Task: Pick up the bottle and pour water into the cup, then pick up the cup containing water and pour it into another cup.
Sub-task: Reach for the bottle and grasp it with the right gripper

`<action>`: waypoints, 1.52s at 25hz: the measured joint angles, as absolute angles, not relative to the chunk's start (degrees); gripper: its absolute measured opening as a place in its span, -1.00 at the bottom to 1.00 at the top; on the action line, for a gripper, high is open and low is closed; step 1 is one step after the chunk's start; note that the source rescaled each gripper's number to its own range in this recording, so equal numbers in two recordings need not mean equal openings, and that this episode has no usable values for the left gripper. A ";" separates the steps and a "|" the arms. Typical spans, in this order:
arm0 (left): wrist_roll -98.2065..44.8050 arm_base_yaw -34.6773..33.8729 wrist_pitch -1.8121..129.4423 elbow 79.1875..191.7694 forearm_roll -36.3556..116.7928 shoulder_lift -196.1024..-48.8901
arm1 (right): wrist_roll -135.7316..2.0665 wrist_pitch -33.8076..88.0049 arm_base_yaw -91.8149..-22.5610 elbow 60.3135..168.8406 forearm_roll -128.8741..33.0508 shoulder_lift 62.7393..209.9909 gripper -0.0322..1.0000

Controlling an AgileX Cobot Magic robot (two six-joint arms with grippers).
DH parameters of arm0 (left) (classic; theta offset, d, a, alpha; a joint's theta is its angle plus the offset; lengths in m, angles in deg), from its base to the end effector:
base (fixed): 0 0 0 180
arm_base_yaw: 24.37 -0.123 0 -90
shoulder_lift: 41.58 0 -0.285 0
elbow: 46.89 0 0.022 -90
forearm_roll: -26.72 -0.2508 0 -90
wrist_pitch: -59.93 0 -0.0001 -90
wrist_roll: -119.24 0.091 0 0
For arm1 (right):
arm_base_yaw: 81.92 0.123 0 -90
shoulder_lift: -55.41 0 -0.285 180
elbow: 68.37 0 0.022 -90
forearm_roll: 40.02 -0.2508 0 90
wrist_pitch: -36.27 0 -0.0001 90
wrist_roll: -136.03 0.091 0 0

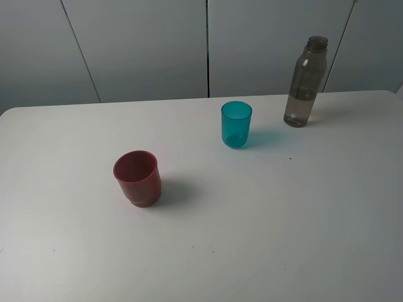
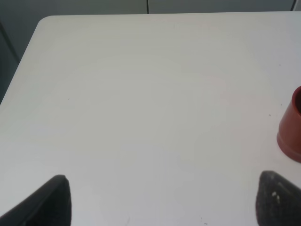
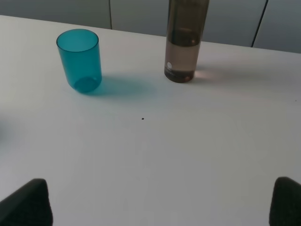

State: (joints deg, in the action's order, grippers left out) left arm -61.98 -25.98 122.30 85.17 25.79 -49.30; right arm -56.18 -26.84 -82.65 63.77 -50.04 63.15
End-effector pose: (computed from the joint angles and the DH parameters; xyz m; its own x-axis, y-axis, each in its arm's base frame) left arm -0.0075 0.0011 0.2781 -0.4691 -0.0270 -0.8827 -0.0472 0.9989 -0.0054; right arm -0.0086 0.0142 0.2784 -0.4542 -0.1256 -0.8820 -0.1860 0.9816 -0.0440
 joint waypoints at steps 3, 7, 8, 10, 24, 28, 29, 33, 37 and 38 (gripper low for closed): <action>-61.98 -25.98 122.30 85.17 25.79 -49.30 | -56.04 -26.84 -82.65 63.77 -50.04 63.15 0.99; -61.98 -25.98 122.30 85.17 25.79 -49.30 | -55.83 -26.84 -82.65 63.77 -50.04 63.15 0.99; -61.98 -25.98 122.30 85.17 25.79 -49.30 | -55.71 -26.84 -82.65 63.77 -50.04 63.15 0.99; -61.98 -25.98 122.30 85.17 25.79 -49.30 | -55.56 -26.84 -82.65 63.77 -50.54 63.15 0.99; -61.98 -25.98 122.30 85.17 25.79 -49.30 | -55.02 -15.65 -86.70 74.62 -54.11 91.31 0.99; -61.98 -25.98 122.30 85.17 25.79 -49.30 | -55.02 -5.43 -86.70 74.62 -54.21 101.17 0.99; -61.98 -25.98 122.30 85.17 25.79 -49.30 | -55.02 -2.80 -86.70 74.62 -54.21 103.24 0.99; -61.98 -25.98 122.30 85.17 25.79 -49.30 | -54.92 6.16 -84.34 73.23 -52.63 112.22 0.99; -61.98 -25.98 122.30 85.17 25.79 -49.30 | -54.92 15.37 -76.47 70.31 -50.87 120.47 0.99; -61.98 -25.98 122.30 85.17 25.79 -49.30 | -54.92 18.63 -74.64 69.46 -51.02 122.87 0.99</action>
